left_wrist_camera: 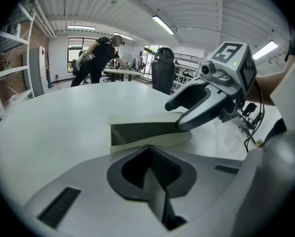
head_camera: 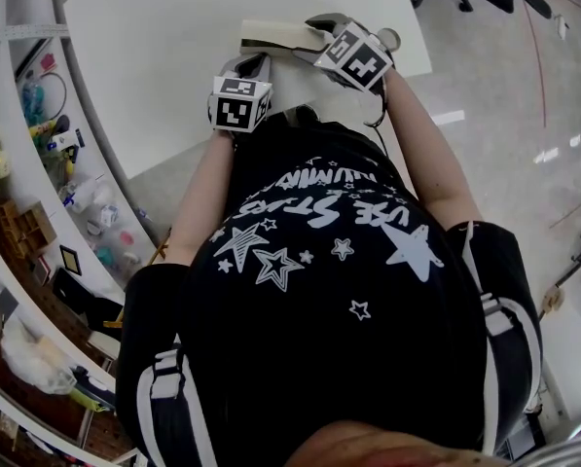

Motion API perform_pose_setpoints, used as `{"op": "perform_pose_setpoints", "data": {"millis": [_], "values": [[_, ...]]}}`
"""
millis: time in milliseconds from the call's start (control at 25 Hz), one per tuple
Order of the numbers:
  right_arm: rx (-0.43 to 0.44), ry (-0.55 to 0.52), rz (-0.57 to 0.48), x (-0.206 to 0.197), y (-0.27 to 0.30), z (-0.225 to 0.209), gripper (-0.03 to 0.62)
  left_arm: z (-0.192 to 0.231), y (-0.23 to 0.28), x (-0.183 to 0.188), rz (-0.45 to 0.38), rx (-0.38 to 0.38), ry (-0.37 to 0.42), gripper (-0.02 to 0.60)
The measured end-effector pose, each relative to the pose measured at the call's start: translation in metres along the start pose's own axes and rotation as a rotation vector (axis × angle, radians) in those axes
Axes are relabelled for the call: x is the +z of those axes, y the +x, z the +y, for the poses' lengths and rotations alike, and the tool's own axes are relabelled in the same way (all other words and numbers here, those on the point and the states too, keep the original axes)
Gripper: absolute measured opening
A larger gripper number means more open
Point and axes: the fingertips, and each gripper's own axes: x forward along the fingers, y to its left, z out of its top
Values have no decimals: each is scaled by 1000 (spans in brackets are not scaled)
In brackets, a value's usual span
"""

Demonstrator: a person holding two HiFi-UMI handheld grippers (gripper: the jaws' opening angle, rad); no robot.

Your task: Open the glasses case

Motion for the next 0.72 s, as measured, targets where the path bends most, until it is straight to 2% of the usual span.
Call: {"op": "perform_pose_setpoints", "data": {"millis": [160,360,560,720], "values": [[-41,30,-48,13,-9,-23,268,1,0,1,1,-5,-3,12],[-74,166,-99,13,-10,-58,268,-1,1,-1,6,-9,-5,12],[-60,273,-123,11,-7,-64,268,1,0,-1,8,-9,-6,12],[-51,276,-130,11,-8,-60,268,2,0,-1,5,-4,-10,12]]}}
